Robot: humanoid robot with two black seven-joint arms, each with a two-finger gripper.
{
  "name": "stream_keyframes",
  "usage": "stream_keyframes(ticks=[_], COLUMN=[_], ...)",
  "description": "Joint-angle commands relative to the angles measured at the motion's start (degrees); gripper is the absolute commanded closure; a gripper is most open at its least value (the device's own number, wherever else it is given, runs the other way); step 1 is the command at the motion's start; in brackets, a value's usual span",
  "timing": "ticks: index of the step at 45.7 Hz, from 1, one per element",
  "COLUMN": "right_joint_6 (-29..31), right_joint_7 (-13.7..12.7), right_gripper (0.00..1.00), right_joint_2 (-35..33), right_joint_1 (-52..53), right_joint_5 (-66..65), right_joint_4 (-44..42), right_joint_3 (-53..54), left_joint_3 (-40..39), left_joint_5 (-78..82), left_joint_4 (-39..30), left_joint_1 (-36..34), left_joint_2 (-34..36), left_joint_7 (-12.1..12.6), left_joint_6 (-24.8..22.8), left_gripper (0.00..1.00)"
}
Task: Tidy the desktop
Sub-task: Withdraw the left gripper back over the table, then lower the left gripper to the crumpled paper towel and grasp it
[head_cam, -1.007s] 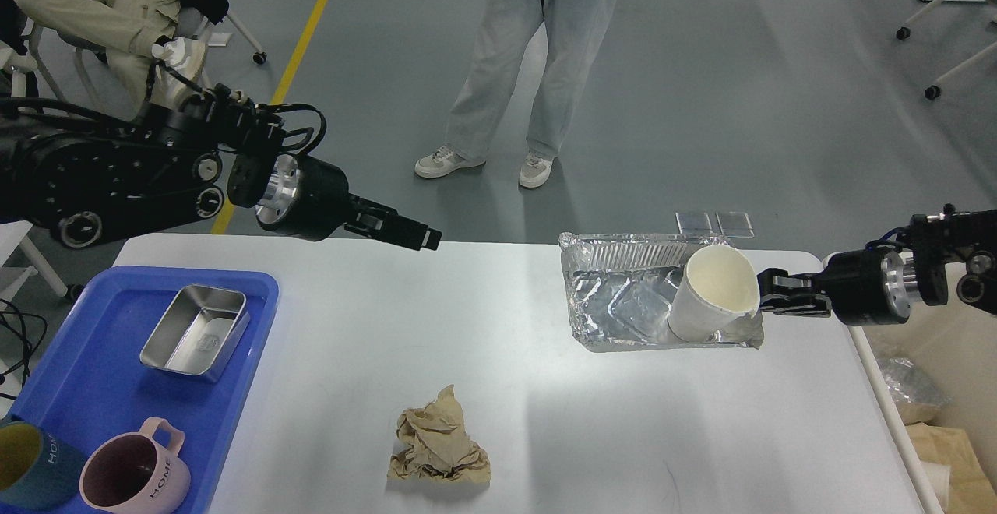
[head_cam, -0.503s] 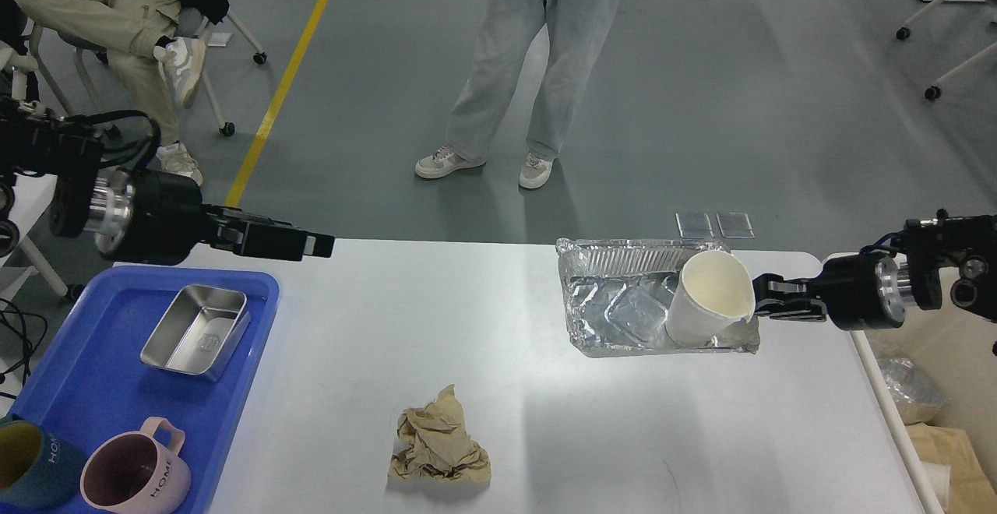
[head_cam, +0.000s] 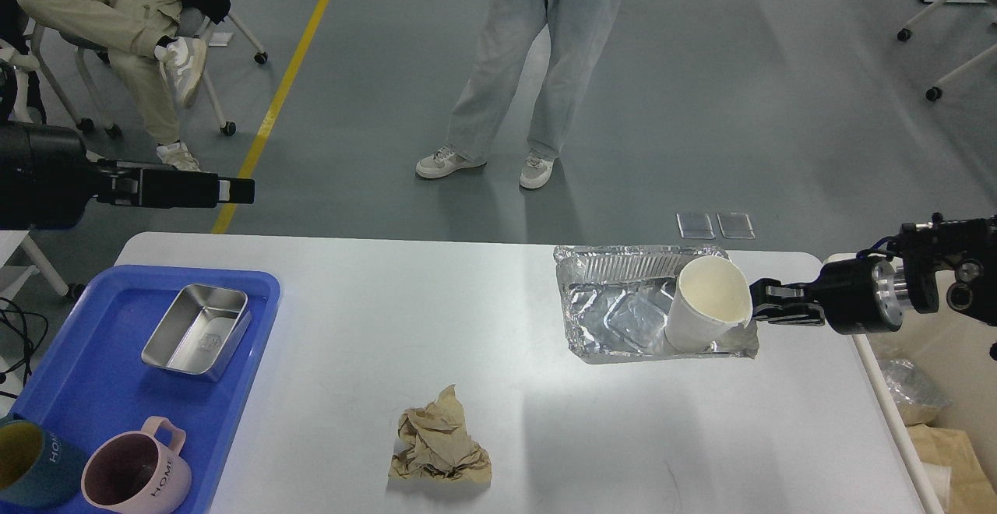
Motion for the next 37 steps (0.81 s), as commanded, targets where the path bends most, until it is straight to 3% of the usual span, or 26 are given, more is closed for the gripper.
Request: stream_keyframes(ticks=[1, 6, 17, 28, 37], right_joint_6=[0.0, 0.0, 0.0, 0.0, 0.0], right_joint_7=[-0.1, -0.1, -0.1, -0.1, -0.1], right_gripper=[1.00, 1.00, 1.00, 1.00, 1.00], right_joint_2=[0.0, 0.0, 0.0, 0.0, 0.0], right_joint_1=[0.1, 0.1, 0.2, 0.0, -0.3], right_joint_5=[0.0, 0.0, 0.1, 0.0, 0.0], right_joint_4=[0.0, 0.0, 0.0, -0.2, -0.5], right_joint_3=[0.0, 0.0, 0.0, 0.0, 0.0], left_joint_3=[0.2, 0.0, -0.4, -0.3, 0.2], left_joint_5=[0.0, 0.5, 2.7, 2.9, 6.1], left_joint_4=[0.2, 1.5, 6.3, 11.8, 15.7], left_joint_1=[1.7, 6.8, 21.8, 30.4, 35.7], left_joint_2=[-1.2, -4.6, -21.5, -35.1, -40.3], left_joint_7=[0.4, 0.7, 3.0, 4.7, 4.9], left_joint_6=[0.3, 2.1, 13.5, 18.0, 19.4], left_gripper=[0.19, 0.19, 0.19, 0.19, 0.19])
